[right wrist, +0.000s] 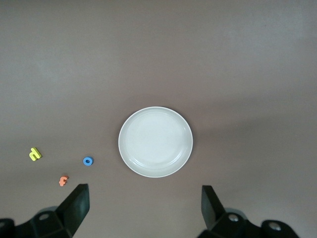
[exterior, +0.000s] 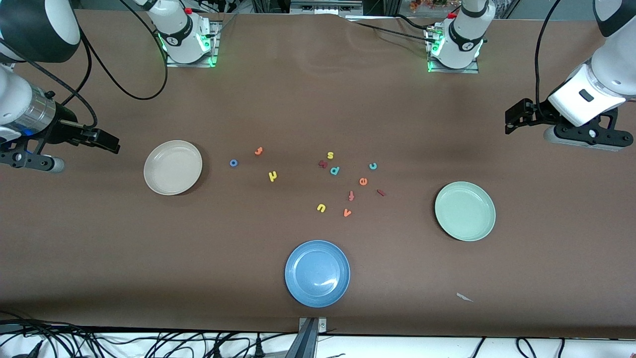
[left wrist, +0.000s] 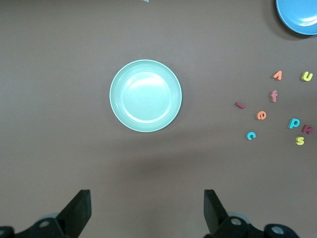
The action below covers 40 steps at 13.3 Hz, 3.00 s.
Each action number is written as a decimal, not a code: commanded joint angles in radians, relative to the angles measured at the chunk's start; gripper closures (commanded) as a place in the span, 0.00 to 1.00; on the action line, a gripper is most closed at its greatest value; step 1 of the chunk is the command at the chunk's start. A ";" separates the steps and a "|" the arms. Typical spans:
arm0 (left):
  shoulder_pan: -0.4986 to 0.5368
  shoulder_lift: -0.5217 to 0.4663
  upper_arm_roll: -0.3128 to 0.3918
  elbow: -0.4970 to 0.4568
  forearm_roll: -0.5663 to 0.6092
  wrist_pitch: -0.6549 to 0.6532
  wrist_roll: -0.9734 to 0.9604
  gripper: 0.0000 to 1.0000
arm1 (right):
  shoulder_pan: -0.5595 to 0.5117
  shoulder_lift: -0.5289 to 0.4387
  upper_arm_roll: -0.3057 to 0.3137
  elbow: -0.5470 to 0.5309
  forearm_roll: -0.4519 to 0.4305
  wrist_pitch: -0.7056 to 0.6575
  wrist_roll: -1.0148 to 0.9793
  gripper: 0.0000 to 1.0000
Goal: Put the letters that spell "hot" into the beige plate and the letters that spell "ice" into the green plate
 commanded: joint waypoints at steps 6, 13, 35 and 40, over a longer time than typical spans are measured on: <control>-0.003 0.002 -0.001 0.024 0.026 -0.024 0.013 0.00 | -0.004 -0.013 0.001 -0.007 0.002 -0.004 -0.002 0.00; -0.023 0.040 -0.036 0.024 0.011 -0.078 0.016 0.00 | -0.004 -0.012 0.004 -0.020 -0.001 -0.018 -0.005 0.00; -0.290 0.433 -0.067 0.029 0.006 0.284 0.003 0.00 | 0.070 -0.001 0.116 -0.190 0.002 0.146 0.309 0.00; -0.299 0.432 -0.067 0.027 0.008 0.281 -0.016 0.00 | 0.072 0.057 0.209 -0.371 0.002 0.407 0.328 0.01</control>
